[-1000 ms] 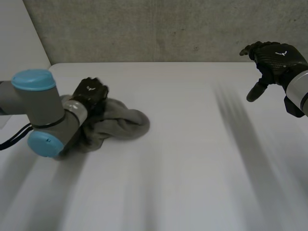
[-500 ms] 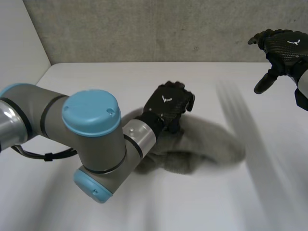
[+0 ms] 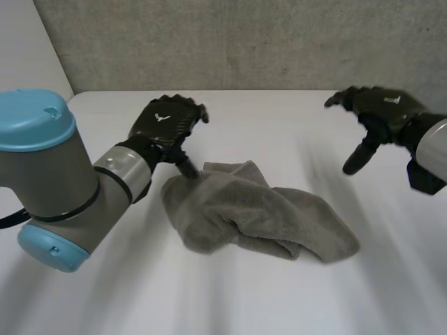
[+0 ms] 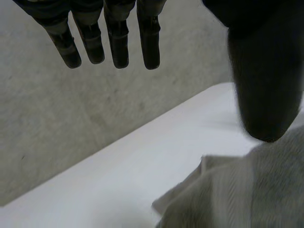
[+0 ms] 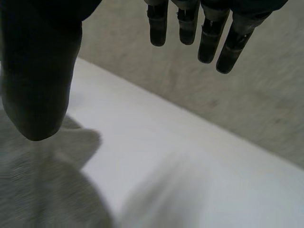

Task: Fold the towel.

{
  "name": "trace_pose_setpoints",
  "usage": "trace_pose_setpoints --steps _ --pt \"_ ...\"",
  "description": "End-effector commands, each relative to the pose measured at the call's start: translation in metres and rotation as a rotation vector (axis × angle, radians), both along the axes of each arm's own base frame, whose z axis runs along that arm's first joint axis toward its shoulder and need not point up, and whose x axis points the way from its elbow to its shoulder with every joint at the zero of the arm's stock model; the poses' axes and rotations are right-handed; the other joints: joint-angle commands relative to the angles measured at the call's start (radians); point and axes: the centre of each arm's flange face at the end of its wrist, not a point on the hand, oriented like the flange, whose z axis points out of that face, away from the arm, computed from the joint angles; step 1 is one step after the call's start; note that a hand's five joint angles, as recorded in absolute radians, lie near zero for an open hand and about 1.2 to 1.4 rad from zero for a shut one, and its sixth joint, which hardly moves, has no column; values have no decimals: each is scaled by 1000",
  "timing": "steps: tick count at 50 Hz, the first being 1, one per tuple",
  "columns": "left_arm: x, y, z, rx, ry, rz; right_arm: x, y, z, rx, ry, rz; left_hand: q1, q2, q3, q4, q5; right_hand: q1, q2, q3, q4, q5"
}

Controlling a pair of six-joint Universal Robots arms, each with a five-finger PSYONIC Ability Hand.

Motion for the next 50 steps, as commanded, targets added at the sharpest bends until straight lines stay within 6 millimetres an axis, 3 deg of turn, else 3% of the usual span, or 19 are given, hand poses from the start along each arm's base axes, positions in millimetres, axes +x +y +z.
trace_pose_setpoints --steps 1,10,21,23,24,26,27,28,32,34,35,37,38,40,41,43,44,46,50 --pt "15 -11 -22 68 -44 51 6 8 -46 182 -12 72 -66 -51 -52 -59 -5 -56 -73 -43 -76 -62" --pt "16 -27 -63 158 -87 58 31 16 -95 288 -3 127 -69 -54 -52 -59 -8 -56 -73 -43 -76 -62" --pt "8 -34 -91 203 -112 47 34 15 -119 272 29 69 -31 -16 -52 -59 30 -16 -33 -43 -76 -23" --pt "7 -36 -97 213 -117 45 36 16 -124 273 39 69 281 296 -52 -59 342 343 326 -43 -76 336" --pt "7 -36 -97 213 -117 45 36 16 -124 273 39 69 283 299 -52 -59 344 345 328 -43 -76 339" --pt "6 -36 -97 213 -114 43 37 16 -121 255 34 84 853 868 -52 -59 914 911 895 -43 -76 905" --pt "6 -36 -97 213 -114 43 37 16 -121 255 34 84 856 871 -52 -59 917 915 898 -43 -76 908" --pt "5 -35 -94 210 -111 40 39 16 -117 239 30 94 1009 1025 -52 -59 1070 1164 1147 -43 -76 1157" --pt "5 -32 -92 212 -108 40 39 14 -107 195 31 115 1011 1026 -52 -59 1072 1166 1149 -43 -76 1160" --pt "6 -29 -63 162 -63 43 39 10 -79 95 35 133 1011 1026 -52 -59 1072 1166 1149 -43 -76 1160" --pt "6 -29 -63 161 -63 43 39 10 -79 95 35 133 1011 1026 -52 -59 1072 1166 1149 -43 -76 1160" --pt "8 -23 -29 106 9 46 40 8 -42 -33 26 141 1011 1026 -52 -59 1072 1166 1149 -43 -76 1160" --pt "8 -23 -29 106 10 46 40 8 -42 -34 26 141 1011 1026 -52 -59 1072 1166 1149 -43 -76 1160" --pt "10 -19 6 58 100 47 44 8 -5 -152 -3 162 1011 1026 -52 -59 1072 1166 1149 -43 -76 1160" --pt "10 -19 6 57 101 47 44 8 -5 -152 -4 162 1011 1026 -52 -59 1072 1166 1149 -43 -76 1160" --pt "13 -12 49 -17 199 44 47 8 32 -268 -37 175 1011 1026 -52 -59 1072 1166 1149 -43 -76 1160" --pt "13 -12 49 -18 200 44 47 8 32 -268 -37 175 1011 1026 -52 -59 1072 1166 1149 -43 -76 1160" --pt "20 -1 86 -88 278 37 49 9 63 -367 -72 186 1011 1026 -52 -59 1072 1166 1149 -43 -76 1160" --pt "28 9 113 -149 335 37 56 11 79 -407 -131 216 1011 1026 -52 -59 1072 1166 1149 -43 -76 1160"
